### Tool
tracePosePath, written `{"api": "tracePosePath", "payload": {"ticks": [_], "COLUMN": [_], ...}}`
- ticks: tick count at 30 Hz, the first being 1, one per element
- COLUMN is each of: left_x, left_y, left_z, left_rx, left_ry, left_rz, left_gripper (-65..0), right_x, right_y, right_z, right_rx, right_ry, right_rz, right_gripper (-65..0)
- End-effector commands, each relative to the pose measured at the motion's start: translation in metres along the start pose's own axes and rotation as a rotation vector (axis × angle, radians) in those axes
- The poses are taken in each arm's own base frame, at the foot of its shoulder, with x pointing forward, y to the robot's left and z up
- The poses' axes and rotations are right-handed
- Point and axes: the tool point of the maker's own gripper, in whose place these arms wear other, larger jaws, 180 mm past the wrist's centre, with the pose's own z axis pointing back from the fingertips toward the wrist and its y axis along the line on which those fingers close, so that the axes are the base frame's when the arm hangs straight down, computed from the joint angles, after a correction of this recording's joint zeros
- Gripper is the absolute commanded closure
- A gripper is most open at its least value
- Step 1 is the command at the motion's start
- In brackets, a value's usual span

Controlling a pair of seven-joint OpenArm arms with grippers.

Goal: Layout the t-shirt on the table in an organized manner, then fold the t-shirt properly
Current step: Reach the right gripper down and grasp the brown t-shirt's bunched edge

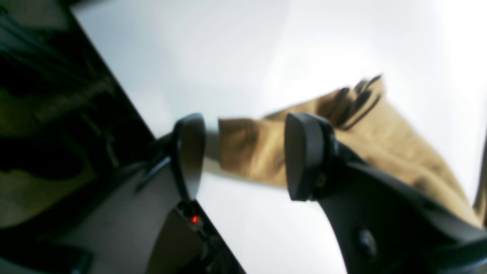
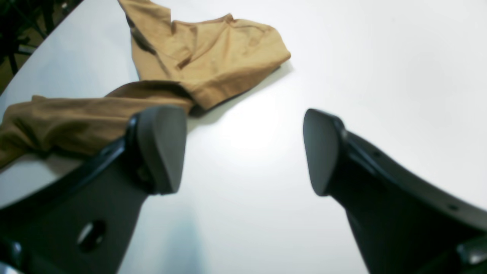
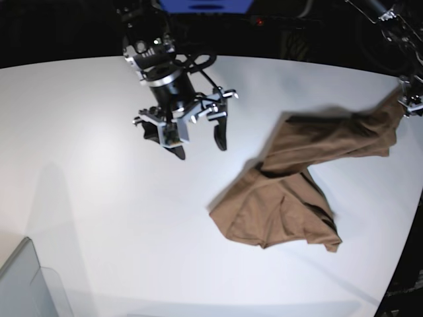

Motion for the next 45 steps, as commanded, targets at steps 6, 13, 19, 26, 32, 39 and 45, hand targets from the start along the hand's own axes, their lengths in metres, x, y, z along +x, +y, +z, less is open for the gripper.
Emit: {"api": "tracePosePath", "payload": {"ticks": [6,13,19,26,32,39,45], "left_x": [0.01,-0.008,-0.015,-0.006,0.015,0.015,0.011], "left_y": [0.006,-0.008,-0.009,-0.013,-0.024,-0.019,-0.016], "left_z": [-0.009,-0.016,-0.018,-0.007,0.019,0.024,0.028], "left_rx": [0.018,-0.014,-0.02,-0.033,-0.062,-0.053,-0.05], "left_ry": [-0.049,-0.089,-0.078,-0.11,-0.191,-0.192,-0.185], "left_rz": [0.001,-0.158,-0.17,-0.195,-0.256,-0.276,-0.289], "left_gripper": [-32.7,-31.9,-1.2,-0.1,-0.1,-0.1,-0.1], "right_x": [0.013,0.014,0.015,0.02,0.013,0.022,0.014], "right_y": [0.0,0.0,-0.001,0.0,-0.004,-0.018,-0.034], "right_z": [0.002,0.001,0.0,-0.015,-0.07,-0.145,-0.203], "right_rx": [0.0,-0.002,-0.002,0.01,0.023,0.01,-0.014], "right_ry": [-0.05,-0.052,-0.055,-0.042,0.088,0.156,0.238], "right_rz": [-0.004,-0.003,-0.002,0.022,0.094,0.17,0.217], "right_gripper": [-48.4,-48.4,-48.4,-48.5,-48.5,-48.5,-48.5]}}
